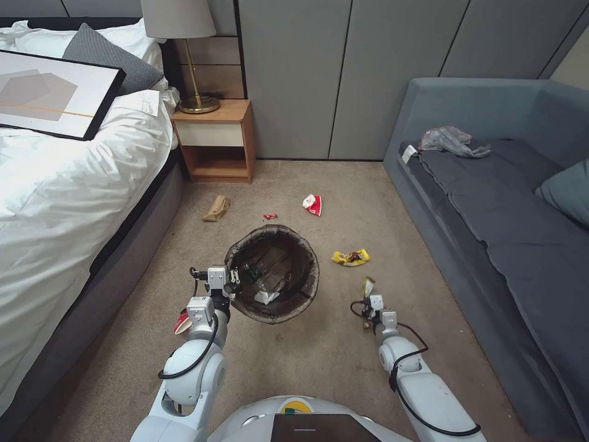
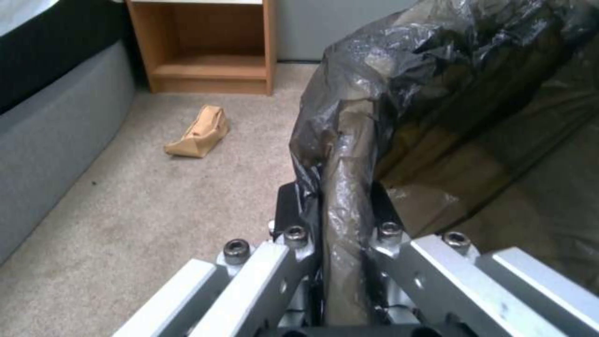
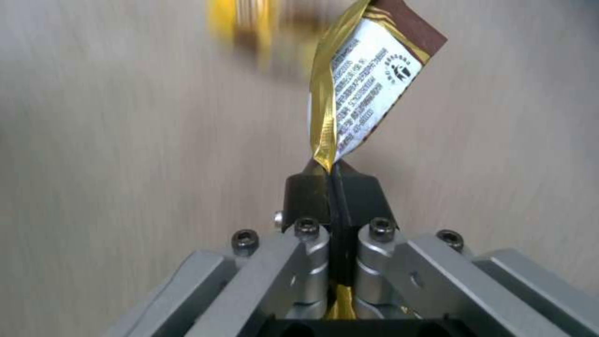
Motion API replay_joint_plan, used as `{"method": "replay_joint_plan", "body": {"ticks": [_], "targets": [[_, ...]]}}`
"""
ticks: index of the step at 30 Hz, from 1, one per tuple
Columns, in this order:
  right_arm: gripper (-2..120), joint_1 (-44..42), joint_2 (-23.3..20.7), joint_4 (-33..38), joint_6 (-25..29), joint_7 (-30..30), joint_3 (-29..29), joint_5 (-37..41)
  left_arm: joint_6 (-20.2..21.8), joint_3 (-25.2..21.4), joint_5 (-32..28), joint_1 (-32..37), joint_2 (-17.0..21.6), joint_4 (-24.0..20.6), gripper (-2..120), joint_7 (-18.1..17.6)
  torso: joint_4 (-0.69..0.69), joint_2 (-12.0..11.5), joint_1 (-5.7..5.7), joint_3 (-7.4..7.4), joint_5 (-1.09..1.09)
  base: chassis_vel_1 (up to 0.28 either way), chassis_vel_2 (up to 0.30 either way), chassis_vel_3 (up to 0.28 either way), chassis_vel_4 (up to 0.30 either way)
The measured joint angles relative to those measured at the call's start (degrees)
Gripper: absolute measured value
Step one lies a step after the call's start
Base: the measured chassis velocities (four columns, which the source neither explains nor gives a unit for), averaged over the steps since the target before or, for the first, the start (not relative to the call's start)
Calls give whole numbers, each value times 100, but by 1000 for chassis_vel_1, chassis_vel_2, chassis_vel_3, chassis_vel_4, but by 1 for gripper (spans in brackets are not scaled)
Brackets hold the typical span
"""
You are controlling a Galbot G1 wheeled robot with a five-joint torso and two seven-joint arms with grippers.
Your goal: Pick up the trash bin, then pick up the garbage from the floor and place it into the trash bin.
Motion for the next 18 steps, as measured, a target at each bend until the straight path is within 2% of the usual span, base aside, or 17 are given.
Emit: {"method": "replay_joint_plan", "body": {"ticks": [1,4,5,6,8,9,11,12,13,15,18], "targets": [[0,0,0,0,0,0,0,0,0,0,0,0,0,0,3,0,0,0,0,0,0,0,0,0,0],[0,-68,35,643,1346,-254,141,-249,5,37,5,-6,-29,33,3,-7,-2,0,0,0,-2,0,0,0,0],[0,-68,35,643,1346,-254,141,-249,5,37,5,-6,-29,33,3,-7,-2,0,0,0,-2,0,0,0,0],[0,-67,54,981,1972,-586,194,-291,7,84,8,-7,-42,53,3,-10,1,0,0,0,-1,0,0,0,0],[0,-94,38,1710,2686,-1226,218,-292,32,148,8,-6,-55,83,3,-11,1,0,0,0,-1,0,0,0,0],[0,-94,38,1710,2686,-1226,218,-292,32,148,8,-6,-55,83,3,-11,1,0,0,0,-1,0,0,0,0],[0,-187,-31,2711,3050,-1749,71,-225,64,202,9,-24,-81,131,3,-12,1,0,0,0,-5,0,0,0,0],[0,-187,-31,2711,3050,-1749,71,-225,64,202,9,-24,-81,131,3,-12,1,0,0,0,-5,0,0,0,0],[0,-244,-71,3147,3058,-1855,-91,-218,78,223,9,-43,-86,141,3,-17,-1,0,0,0,-2,0,0,0,0],[0,-267,-100,3358,3046,-1885,-214,-218,85,238,9,-54,-85,144,3,-35,-2,0,0,0,-2,0,0,0,0],[0,-310,-290,3895,2896,-1942,-803,-299,102,345,4,-69,-57,154,3,-125,0,0,0,0,-2,0,0,0,0]]}}
